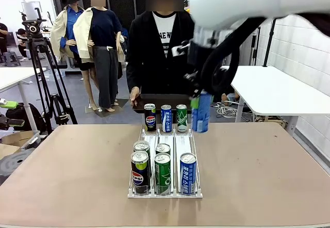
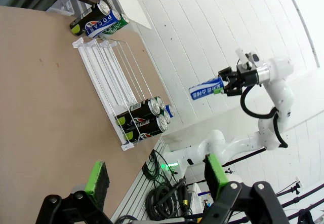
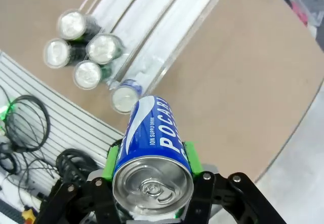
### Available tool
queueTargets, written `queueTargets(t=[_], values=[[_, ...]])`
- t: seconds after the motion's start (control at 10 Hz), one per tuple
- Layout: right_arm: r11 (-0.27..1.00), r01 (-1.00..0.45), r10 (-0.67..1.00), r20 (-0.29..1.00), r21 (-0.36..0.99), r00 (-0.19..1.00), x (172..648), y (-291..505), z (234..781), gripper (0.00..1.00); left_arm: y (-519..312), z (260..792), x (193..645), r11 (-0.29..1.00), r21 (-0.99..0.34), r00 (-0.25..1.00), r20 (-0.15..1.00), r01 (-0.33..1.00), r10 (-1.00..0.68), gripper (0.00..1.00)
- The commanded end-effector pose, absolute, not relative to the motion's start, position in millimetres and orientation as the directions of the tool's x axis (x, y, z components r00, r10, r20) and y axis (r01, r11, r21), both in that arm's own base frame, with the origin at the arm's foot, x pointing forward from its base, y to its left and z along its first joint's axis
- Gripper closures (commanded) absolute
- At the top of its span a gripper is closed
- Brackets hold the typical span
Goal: Retrieve and hand over the desired beverage to the person.
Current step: Pick up a can of the same type that the person held from the Automatic Can Dispenser.
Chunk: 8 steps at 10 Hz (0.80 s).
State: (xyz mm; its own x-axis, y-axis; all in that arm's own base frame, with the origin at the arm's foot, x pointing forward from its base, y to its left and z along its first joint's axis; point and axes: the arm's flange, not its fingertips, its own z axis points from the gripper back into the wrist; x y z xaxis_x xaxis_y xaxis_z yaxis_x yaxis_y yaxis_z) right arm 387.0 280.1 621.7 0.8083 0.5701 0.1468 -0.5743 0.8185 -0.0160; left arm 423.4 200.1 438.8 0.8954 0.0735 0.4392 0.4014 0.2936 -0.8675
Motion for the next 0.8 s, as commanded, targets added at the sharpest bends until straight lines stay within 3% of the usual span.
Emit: queueTargets(t=[0.0,0.3,0.7], values=[[0.840,-0.543,0.535,0.158,0.011,0.830,415,245,653,1.00,201,440,423,0.299,-0.865,0.895,0.441,0.402,0.071,0.00],[0.847,-0.532,0.528,0.127,0.000,0.840,454,180,682,1.00,201,440,423,0.299,-0.865,0.895,0.441,0.402,0.071,0.00],[0.880,-0.474,0.474,0.055,-0.024,0.879,491,96,668,1.00,201,440,423,0.299,-0.865,0.895,0.441,0.402,0.071,0.00]])
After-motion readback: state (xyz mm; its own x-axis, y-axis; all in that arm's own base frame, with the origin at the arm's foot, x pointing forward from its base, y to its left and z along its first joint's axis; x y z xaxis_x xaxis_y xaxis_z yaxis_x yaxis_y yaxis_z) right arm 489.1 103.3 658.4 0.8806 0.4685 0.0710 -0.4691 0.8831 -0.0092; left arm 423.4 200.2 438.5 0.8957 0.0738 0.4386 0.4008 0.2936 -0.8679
